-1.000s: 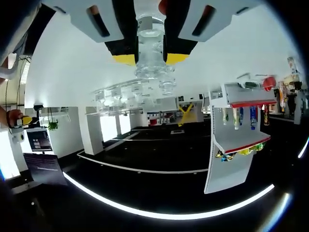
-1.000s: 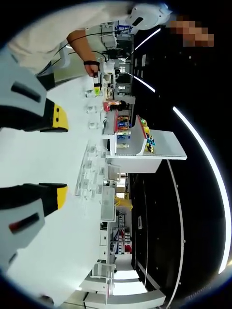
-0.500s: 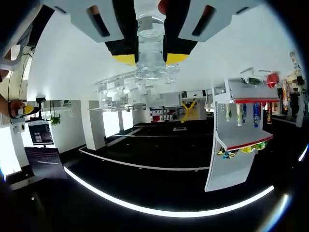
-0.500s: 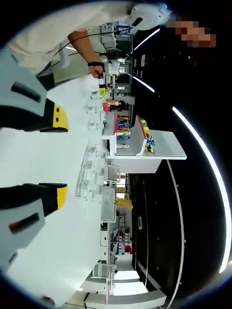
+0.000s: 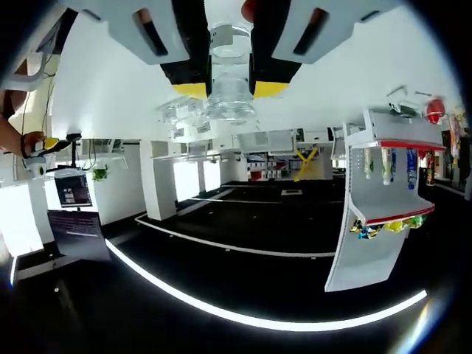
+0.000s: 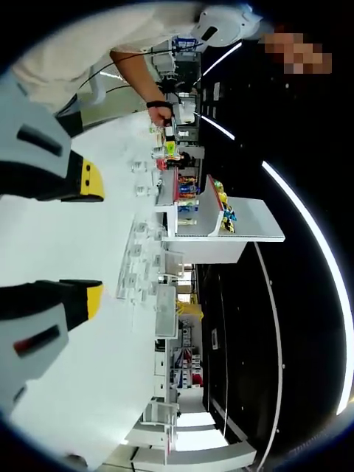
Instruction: Identify the label on the chemical reagent bottle, grasp the chemical reagent bottle, and place it in the designated position on the reagent rack
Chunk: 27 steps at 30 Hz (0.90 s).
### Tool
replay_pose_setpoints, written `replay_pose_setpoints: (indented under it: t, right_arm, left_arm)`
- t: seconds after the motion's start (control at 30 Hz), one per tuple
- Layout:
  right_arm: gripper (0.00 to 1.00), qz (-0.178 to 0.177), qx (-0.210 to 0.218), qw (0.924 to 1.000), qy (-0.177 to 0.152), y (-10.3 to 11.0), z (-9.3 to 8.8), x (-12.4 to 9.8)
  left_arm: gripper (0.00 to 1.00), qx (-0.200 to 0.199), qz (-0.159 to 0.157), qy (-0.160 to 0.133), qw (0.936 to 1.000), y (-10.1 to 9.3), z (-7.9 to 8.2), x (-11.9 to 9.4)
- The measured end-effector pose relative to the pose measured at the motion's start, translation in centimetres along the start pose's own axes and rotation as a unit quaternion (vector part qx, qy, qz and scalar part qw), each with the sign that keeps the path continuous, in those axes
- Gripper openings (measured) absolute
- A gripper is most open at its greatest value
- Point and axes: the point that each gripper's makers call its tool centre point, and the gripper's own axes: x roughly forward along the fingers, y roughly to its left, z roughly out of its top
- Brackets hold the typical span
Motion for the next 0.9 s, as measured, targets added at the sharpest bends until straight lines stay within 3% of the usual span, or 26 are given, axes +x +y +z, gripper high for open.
replay_pose_setpoints:
  t: [0.53, 0.9]
  right_arm:
    - [0.42, -0.001, 0.003, 1.0, 0.003, -0.4, -0.2, 0.3]
    - [0.42, -0.002, 0.003, 1.0, 0.005, -0.9, -0.2, 0.5]
  left_arm:
    - [0.19, -0.022, -0.017, -0.013, 0.9995, 2.2, 4.2, 5.9]
    - [0.19, -0.015, -0.023, -0.003, 0.9996, 3.2, 5.5, 10.5]
